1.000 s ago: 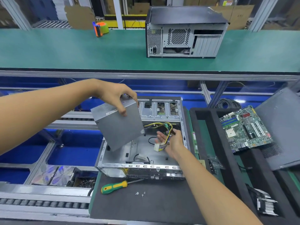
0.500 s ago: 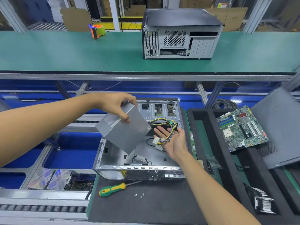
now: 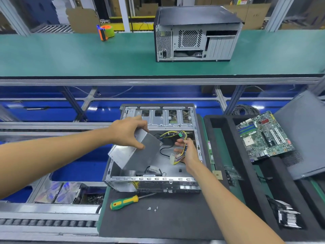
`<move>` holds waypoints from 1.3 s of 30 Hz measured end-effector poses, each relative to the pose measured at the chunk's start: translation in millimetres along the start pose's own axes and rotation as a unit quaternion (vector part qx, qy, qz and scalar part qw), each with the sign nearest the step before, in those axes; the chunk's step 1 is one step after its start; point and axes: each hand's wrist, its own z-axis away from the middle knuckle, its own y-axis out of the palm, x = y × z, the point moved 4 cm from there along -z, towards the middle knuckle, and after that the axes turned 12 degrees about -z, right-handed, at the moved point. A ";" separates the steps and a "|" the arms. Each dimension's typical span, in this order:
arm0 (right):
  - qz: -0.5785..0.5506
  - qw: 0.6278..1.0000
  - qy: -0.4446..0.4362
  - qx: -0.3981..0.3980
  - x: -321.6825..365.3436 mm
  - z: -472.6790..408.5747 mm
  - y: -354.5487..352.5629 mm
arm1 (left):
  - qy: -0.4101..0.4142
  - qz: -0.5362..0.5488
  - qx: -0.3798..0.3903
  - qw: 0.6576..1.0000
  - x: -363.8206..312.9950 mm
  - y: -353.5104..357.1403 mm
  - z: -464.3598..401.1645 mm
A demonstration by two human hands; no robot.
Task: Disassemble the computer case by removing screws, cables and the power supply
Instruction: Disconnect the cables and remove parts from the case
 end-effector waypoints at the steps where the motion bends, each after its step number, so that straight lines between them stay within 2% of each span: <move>1: 0.031 0.999 -0.006 -0.003 -0.3 -0.9 -0.2 | -0.004 -0.003 -0.001 1.000 -2.3 6.3 0.0; 5: 0.183 0.982 -0.044 0.005 -0.2 -2.1 -1.2 | -0.023 -0.032 0.007 0.999 -9.9 24.6 -4.3; 8: 0.283 0.958 -0.021 0.050 -9.0 -1.1 -2.9 | -0.059 -0.045 0.013 0.997 -12.2 34.1 -9.4; 11: 0.336 0.938 0.026 0.084 -19.0 -1.8 -1.6 | -0.097 -0.056 0.013 0.994 -7.9 37.5 -11.0; 14: 0.303 0.949 0.065 0.067 -25.1 -4.7 0.4 | -0.109 -0.075 0.021 0.991 -5.8 45.6 -11.0; 18: 0.253 0.967 0.034 0.019 -20.6 -8.5 -3.6 | -0.115 -0.071 0.036 0.990 1.7 54.9 -9.8; 27: 0.333 0.939 0.037 0.081 -23.0 0.4 -2.1 | -0.088 -0.099 0.070 0.989 14.0 68.2 -12.7; 31: 0.356 0.927 0.033 0.115 -27.1 -3.6 -3.3 | -0.034 -0.198 0.026 0.979 14.1 69.0 -14.8; 39: 0.363 0.921 0.027 0.140 -32.6 -6.4 0.4 | 0.005 -0.278 -0.009 0.960 8.7 75.3 -17.5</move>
